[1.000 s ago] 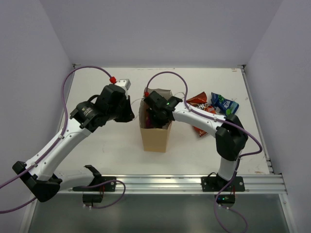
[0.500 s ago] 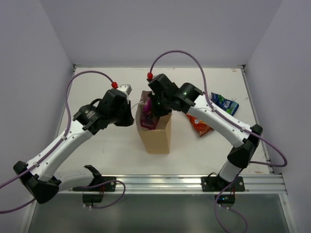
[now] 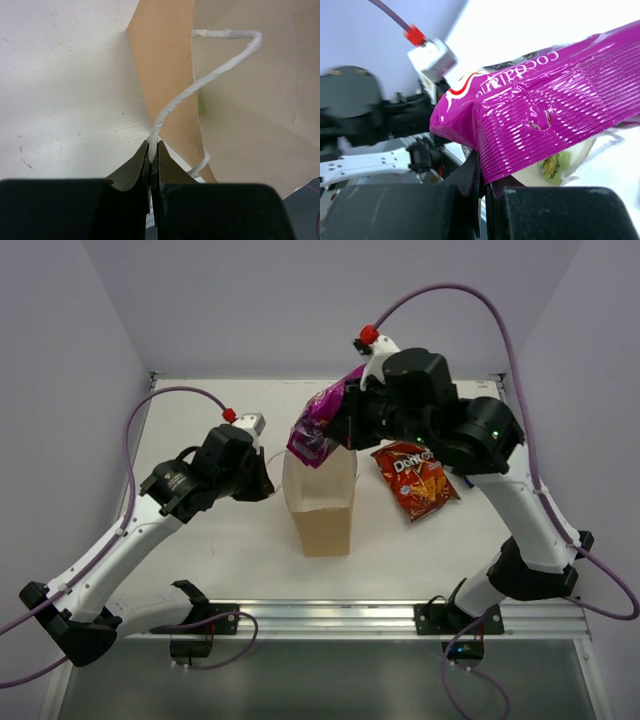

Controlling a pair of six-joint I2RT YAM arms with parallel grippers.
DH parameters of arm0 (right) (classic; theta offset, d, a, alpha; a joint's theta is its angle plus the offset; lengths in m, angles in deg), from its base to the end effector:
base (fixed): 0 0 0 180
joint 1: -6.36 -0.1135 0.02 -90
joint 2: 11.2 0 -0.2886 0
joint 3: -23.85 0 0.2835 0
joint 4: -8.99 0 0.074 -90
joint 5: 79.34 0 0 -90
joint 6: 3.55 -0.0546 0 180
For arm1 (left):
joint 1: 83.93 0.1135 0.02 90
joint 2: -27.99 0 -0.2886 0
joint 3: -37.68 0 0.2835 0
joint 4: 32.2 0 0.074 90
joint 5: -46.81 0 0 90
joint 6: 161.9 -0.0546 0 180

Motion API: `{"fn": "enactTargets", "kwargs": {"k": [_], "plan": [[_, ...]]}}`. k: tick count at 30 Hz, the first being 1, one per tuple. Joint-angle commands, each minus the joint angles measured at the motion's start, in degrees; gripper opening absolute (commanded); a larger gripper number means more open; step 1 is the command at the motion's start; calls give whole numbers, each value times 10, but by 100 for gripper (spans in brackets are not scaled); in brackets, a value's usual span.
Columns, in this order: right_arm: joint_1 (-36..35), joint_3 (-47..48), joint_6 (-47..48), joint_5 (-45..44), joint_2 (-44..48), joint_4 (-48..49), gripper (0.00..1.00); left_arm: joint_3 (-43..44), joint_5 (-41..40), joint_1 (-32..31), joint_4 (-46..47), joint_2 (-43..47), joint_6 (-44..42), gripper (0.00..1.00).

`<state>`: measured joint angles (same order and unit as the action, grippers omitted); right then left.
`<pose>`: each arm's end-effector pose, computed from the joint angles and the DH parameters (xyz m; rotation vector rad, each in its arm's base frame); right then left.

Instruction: Take the snacks out of the paper bag

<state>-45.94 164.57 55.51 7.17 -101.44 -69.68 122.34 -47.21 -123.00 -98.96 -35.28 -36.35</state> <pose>0.1952 0.2471 0.5601 -0.3630 2.1382 0.8128 0.1922 -0.1511 0.3832 0.0396 2.4282 -0.5363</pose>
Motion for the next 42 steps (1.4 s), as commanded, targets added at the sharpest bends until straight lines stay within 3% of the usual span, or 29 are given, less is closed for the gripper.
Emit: {"fn": "enactTargets", "kwargs": {"k": [1,5,7,12,19,20,26,31,32,35,37,38,40,42], "plan": [[-2,86,39,-60,75,54,0,27,4,-1,-2,2,8,0],[15,46,66,-190,133,57,0,38,0,-2,-9,-5,15,0],[60,12,76,-234,171,57,0,41,-3,-1,-12,-8,16,0],[191,-149,95,-261,232,57,0,82,-6,-1,-40,-34,20,0],[265,-457,21,-254,303,113,0,103,-3,-1,-43,-47,26,0],[268,-510,3,-248,303,130,0,90,5,-1,-32,-44,26,0],[279,-622,-47,-235,260,170,0,84,28,-1,-20,-38,7,0],[292,-613,-70,-216,170,171,0,101,34,-1,-32,-42,-12,0],[294,-604,-76,-212,157,166,2,97,36,-2,-29,-40,-14,0],[289,-548,-92,-206,105,116,41,80,37,-2,-26,-27,-18,0],[259,-491,-98,-222,77,58,53,60,52,-1,-20,-17,-20,0],[242,-464,-109,-241,70,27,67,54,57,-1,-18,-13,-20,0],[209,-377,-131,-271,63,-49,77,42,63,-1,-12,-4,-22,0],[170,-315,-134,-263,64,-74,80,41,63,-1,-11,-5,-31,0]]}}
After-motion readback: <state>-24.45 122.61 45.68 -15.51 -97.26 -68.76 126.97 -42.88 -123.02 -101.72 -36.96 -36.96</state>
